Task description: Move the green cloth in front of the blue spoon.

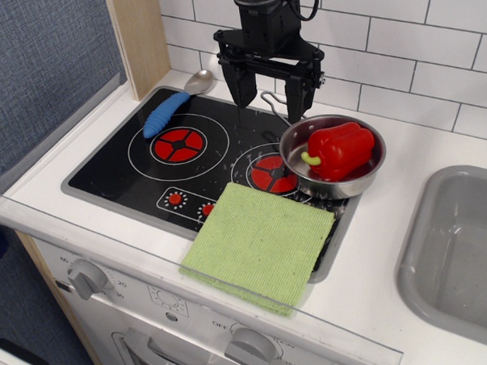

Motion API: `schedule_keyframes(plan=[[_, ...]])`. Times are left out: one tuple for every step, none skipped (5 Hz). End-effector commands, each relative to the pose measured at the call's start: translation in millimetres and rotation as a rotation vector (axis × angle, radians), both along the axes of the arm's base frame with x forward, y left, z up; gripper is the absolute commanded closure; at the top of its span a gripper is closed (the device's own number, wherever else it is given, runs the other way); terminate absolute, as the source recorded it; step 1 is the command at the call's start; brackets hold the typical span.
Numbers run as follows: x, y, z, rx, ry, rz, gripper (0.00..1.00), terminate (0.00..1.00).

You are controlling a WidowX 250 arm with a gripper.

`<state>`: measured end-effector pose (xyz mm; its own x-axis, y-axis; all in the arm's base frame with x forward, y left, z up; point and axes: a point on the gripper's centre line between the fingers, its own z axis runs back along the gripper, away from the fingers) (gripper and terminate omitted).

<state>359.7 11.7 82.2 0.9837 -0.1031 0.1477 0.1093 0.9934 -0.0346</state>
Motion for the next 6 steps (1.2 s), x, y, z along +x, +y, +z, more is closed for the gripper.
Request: schedule_keyframes(plan=[[-25,-20,23,-0.024,-0.067,-0.023,0.0,0.0],[-47,-35,10,-0.053,-0.036,-0.078,0.0,0.0],[-73,-38,-1,-0.006,-0.002,-0.098,0.0,0.0],[-82,-31,-36,-0.013,0.026,-0.062,0.0,0.0],[-71,-27,-61,0.024,0.041,-0.031,0.0,0.0],[-57,-23,-73,0.055,0.06,-0.017,0.0,0.0]])
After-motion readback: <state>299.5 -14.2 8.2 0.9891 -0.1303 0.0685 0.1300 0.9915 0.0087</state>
